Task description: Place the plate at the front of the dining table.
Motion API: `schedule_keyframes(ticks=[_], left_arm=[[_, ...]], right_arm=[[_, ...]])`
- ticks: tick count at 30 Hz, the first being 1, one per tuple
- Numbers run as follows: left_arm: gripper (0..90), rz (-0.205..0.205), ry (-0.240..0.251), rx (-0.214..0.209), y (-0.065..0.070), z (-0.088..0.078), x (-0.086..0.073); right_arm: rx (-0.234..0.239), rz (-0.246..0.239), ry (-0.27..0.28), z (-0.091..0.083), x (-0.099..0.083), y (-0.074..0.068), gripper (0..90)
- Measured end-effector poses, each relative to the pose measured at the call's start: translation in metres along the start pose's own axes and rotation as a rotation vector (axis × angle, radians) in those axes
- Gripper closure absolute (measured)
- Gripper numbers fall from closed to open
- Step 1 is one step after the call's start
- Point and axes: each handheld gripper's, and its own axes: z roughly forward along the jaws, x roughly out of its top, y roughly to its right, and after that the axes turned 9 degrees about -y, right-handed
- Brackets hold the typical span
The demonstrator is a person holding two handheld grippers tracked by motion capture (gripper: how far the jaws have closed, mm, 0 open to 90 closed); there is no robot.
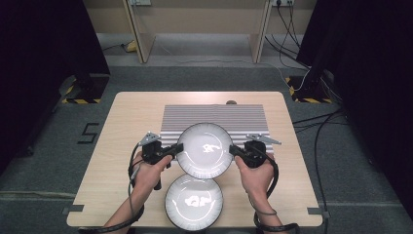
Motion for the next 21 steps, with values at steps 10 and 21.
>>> schedule_keyframes(ticks=[10,21], left_arm=[[84.5,-0.007,0.011,-0.003,-0.001,0.005,0.005],[84.4,-0.012,0.019,-0.004,-0.002,0.010,0.011]], right_arm=[[-0.007,0.009,0.010,0.001,0.006,0.002,86.0],[-0.016,0.012,0.016,0.002,0.013,0.004,85.9]])
